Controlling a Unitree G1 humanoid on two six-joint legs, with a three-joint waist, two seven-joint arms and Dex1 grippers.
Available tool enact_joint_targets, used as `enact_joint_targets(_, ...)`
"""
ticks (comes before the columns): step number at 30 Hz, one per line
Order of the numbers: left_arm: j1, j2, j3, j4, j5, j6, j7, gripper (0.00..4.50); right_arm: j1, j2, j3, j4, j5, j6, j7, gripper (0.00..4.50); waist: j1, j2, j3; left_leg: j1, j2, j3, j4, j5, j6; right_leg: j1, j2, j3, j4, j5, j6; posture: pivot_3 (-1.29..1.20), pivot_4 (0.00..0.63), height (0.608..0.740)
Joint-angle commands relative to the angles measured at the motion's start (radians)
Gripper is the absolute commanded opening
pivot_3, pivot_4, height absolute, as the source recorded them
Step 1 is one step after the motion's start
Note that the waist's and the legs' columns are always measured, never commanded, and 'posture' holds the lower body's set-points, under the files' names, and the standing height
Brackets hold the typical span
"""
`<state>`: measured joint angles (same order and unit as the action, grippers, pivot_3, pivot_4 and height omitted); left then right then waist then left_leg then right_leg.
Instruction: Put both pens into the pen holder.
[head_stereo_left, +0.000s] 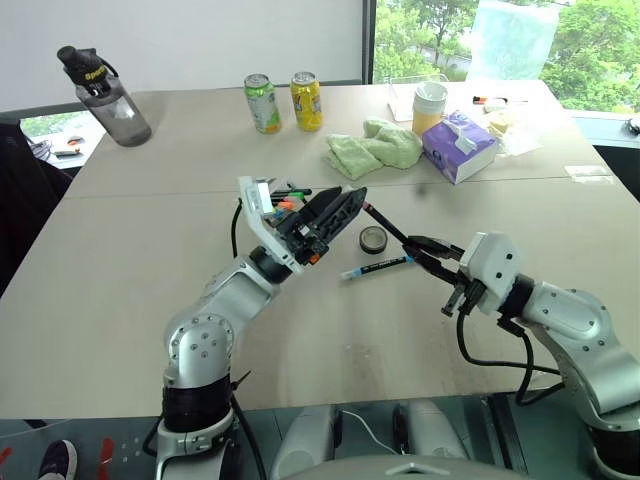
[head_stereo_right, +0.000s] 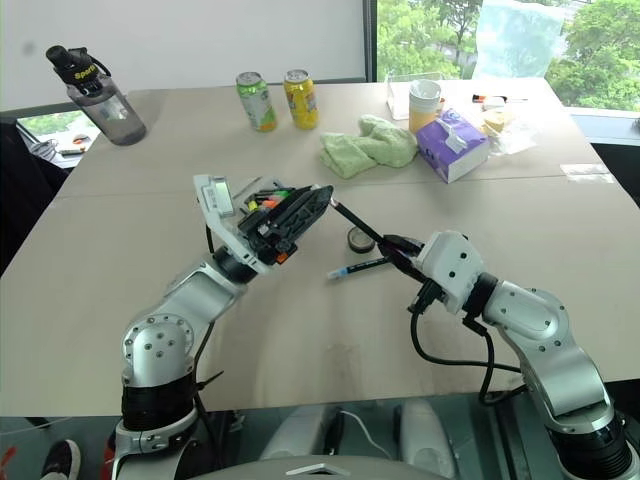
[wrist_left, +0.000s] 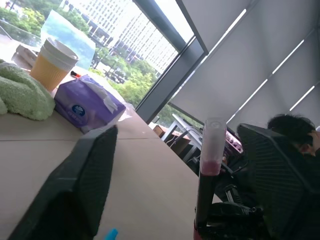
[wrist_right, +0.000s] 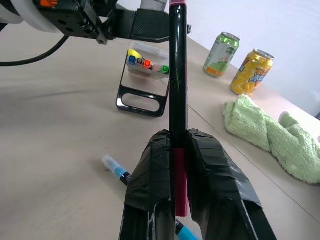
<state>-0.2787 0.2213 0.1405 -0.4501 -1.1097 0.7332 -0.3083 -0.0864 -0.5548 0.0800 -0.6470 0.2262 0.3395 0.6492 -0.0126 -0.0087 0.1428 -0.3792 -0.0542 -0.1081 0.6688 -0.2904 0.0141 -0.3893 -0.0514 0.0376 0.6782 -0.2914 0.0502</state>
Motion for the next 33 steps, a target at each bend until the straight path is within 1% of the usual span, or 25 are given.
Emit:
enact_joint_targets(1, -0.002, 0.014, -0.025, -0.051, -0.021, 0.001, -0.031, 2.37, 0.003, -0.008, -0.002, -0.034, 0.000, -0.025, 0.005, 0.00, 0.000, 0.000, 0.000, 0.000, 0.000, 0.000, 0.000, 0.000, 0.000, 0.000, 0.000, 0.000, 0.000, 0.000, 0.000, 0.00, 0.150, 0.740)
enact_joint_targets(2, -0.002, 0.017, -0.029, -0.053, -0.021, 0.000, -0.034, 1.63, 0.005, -0.007, -0.003, -0.035, 0.001, -0.022, 0.003, 0.00, 0.000, 0.000, 0.000, 0.000, 0.000, 0.000, 0.000, 0.000, 0.000, 0.000, 0.000, 0.000, 0.000, 0.000, 0.000, 0.00, 0.150, 0.740)
enact_joint_targets(3, -0.003, 0.022, -0.034, -0.054, -0.017, 0.001, -0.039, 1.28, 0.009, -0.007, -0.003, -0.036, 0.001, -0.021, 0.002, 0.00, 0.000, 0.000, 0.000, 0.000, 0.000, 0.000, 0.000, 0.000, 0.000, 0.000, 0.000, 0.000, 0.000, 0.000, 0.000, 0.00, 0.150, 0.740)
enact_joint_targets(5, -0.005, 0.030, -0.043, -0.055, -0.010, -0.002, -0.048, 0.36, 0.015, -0.009, -0.004, -0.040, 0.009, -0.010, 0.006, 0.00, 0.000, 0.000, 0.000, 0.000, 0.000, 0.000, 0.000, 0.000, 0.000, 0.000, 0.000, 0.000, 0.000, 0.000, 0.000, 0.00, 0.150, 0.740)
enact_joint_targets(6, -0.006, 0.033, -0.045, -0.055, -0.008, -0.003, -0.049, 0.04, 0.018, -0.012, -0.005, -0.045, 0.017, 0.004, 0.008, 0.00, 0.000, 0.000, 0.000, 0.000, 0.000, 0.000, 0.000, 0.000, 0.000, 0.000, 0.000, 0.000, 0.000, 0.000, 0.000, 0.00, 0.150, 0.740)
enact_joint_targets(7, -0.008, 0.034, -0.048, -0.054, -0.007, -0.005, -0.049, 0.04, 0.018, -0.018, -0.010, -0.051, 0.021, 0.019, 0.009, 0.00, 0.000, 0.000, 0.000, 0.000, 0.000, 0.000, 0.000, 0.000, 0.000, 0.000, 0.000, 0.000, 0.000, 0.000, 0.000, 0.00, 0.150, 0.740)
enact_joint_targets(8, -0.009, 0.035, -0.049, -0.053, -0.007, -0.007, -0.049, 0.00, 0.018, -0.022, -0.013, -0.055, 0.023, 0.029, 0.008, 0.98, 0.000, 0.000, 0.000, 0.000, 0.000, 0.000, 0.000, 0.000, 0.000, 0.000, 0.000, 0.000, 0.000, 0.000, 0.000, 0.00, 0.150, 0.740)
enact_joint_targets(9, -0.010, 0.036, -0.051, -0.052, -0.007, -0.008, -0.048, 0.00, 0.018, -0.026, -0.015, -0.058, 0.024, 0.036, 0.007, 1.22, 0.000, 0.000, 0.000, 0.000, 0.000, 0.000, 0.000, 0.000, 0.000, 0.000, 0.000, 0.000, 0.000, 0.000, 0.000, 0.00, 0.150, 0.740)
enact_joint_targets(12, -0.025, 0.059, -0.059, -0.058, 0.020, -0.013, -0.063, 0.00, 0.038, -0.040, -0.024, -0.061, 0.039, 0.079, 0.002, 2.63, 0.001, 0.000, 0.000, 0.000, 0.000, 0.000, 0.000, 0.000, 0.000, 0.000, 0.000, 0.000, 0.000, 0.000, 0.000, 0.00, 0.150, 0.740)
enact_joint_targets(13, -0.029, 0.066, -0.062, -0.061, 0.027, -0.014, -0.066, 0.00, 0.044, -0.041, -0.028, -0.060, 0.043, 0.088, -0.003, 3.17, 0.001, 0.000, 0.000, 0.000, 0.000, 0.000, 0.000, 0.000, 0.000, 0.000, 0.000, 0.000, 0.000, 0.000, 0.000, 0.00, 0.150, 0.740)
enact_joint_targets(14, -0.035, 0.078, -0.065, -0.069, 0.047, -0.024, -0.076, 0.00, 0.070, -0.040, -0.047, -0.051, 0.053, 0.089, -0.005, 3.54, 0.001, 0.000, 0.000, 0.000, 0.000, 0.000, 0.000, 0.000, 0.000, 0.000, 0.000, 0.000, 0.000, 0.000, 0.000, 0.00, 0.150, 0.740)
enact_joint_targets(15, -0.039, 0.086, -0.068, -0.075, 0.062, -0.033, -0.082, 0.00, 0.089, -0.041, -0.060, -0.046, 0.061, 0.091, -0.005, 3.54, 0.003, 0.000, 0.000, 0.000, 0.000, 0.000, 0.000, 0.000, 0.000, 0.000, 0.000, 0.000, 0.000, 0.000, 0.000, 0.00, 0.150, 0.740)
enact_joint_targets(17, -0.052, 0.153, -0.103, -0.100, 0.200, -0.101, -0.136, 0.00, 0.169, -0.033, -0.161, -0.014, 0.149, 0.098, 0.024, 3.54, 0.004, 0.000, 0.000, 0.000, 0.000, 0.000, 0.000, 0.000, 0.000, 0.000, 0.000, 0.000, -0.001, 0.000, 0.000, 0.00, 0.150, 0.740)
enact_joint_targets(20, -0.057, 0.234, -0.177, -0.123, 0.411, -0.236, -0.215, 0.00, 0.236, -0.030, -0.307, 0.014, 0.328, 0.104, 0.099, 3.54, 0.006, 0.000, 0.001, 0.000, -0.001, 0.000, -0.001, 0.000, 0.000, 0.001, 0.000, 0.000, -0.001, 0.000, 0.000, 0.00, 0.150, 0.740)
enact_joint_targets(22, -0.061, 0.274, -0.236, -0.126, 0.590, -0.355, -0.219, 0.00, 0.259, -0.019, -0.393, 0.022, 0.463, 0.069, 0.175, 3.54, 0.003, 0.000, 0.001, 0.000, -0.001, 0.001, -0.001, 0.000, 0.000, 0.001, 0.000, 0.001, -0.002, 0.000, 0.000, 0.00, 0.150, 0.740)
enact_joint_targets(24, -0.064, 0.329, -0.309, -0.111, 0.808, -0.499, -0.224, 0.00, 0.256, 0.017, -0.456, 0.025, 0.594, 0.032, 0.220, 3.54, -0.001, 0.000, 0.001, 0.001, 0.000, 0.001, -0.001, 0.000, 0.000, 0.001, 0.000, 0.001, -0.002, 0.000, 0.000, 0.00, 0.150, 0.740)
enact_joint_targets(26, -0.063, 0.356, -0.348, -0.094, 0.917, -0.586, -0.240, 0.00, 0.254, 0.014, -0.478, 0.028, 0.656, 0.057, 0.222, 3.54, -0.002, 0.000, 0.001, 0.001, 0.001, 0.001, -0.002, 0.000, 0.000, 0.002, 0.001, 0.002, -0.002, 0.000, 0.000, 0.00, 0.150, 0.740)
enact_joint_targets(29, -0.081, 0.406, -0.388, -0.046, 1.147, -0.772, -0.216, 0.00, 0.248, 0.001, -0.478, 0.034, 0.725, 0.077, 0.244, 3.54, 0.000, 0.000, 0.001, 0.001, 0.001, 0.001, -0.002, 0.000, 0.001, 0.002, 0.001, 0.002, -0.002, 0.000, 0.000, 0.00, 0.150, 0.740)
enact_joint_targets(30, -0.083, 0.422, -0.393, -0.034, 1.218, -0.815, -0.202, 0.00, 0.247, -0.006, -0.475, 0.036, 0.733, 0.077, 0.254, 3.54, 0.002, 0.000, 0.001, 0.001, 0.001, 0.001, -0.002, -0.001, 0.001, 0.002, 0.001, 0.002, -0.002, 0.000, 0.000, 0.00, 0.150, 0.740)
enact_joint_targets(33, -0.061, 0.427, -0.380, -0.028, 1.330, -0.849, -0.165, 0.00, 0.244, -0.020, -0.469, 0.061, 0.695, 0.033, 0.296, 3.54, 0.003, 0.000, 0.001, 0.001, 0.000, 0.001, -0.002, -0.001, 0.002, 0.002, 0.000, 0.001, -0.002, 0.000, 0.000, 0.00, 0.150, 0.740)
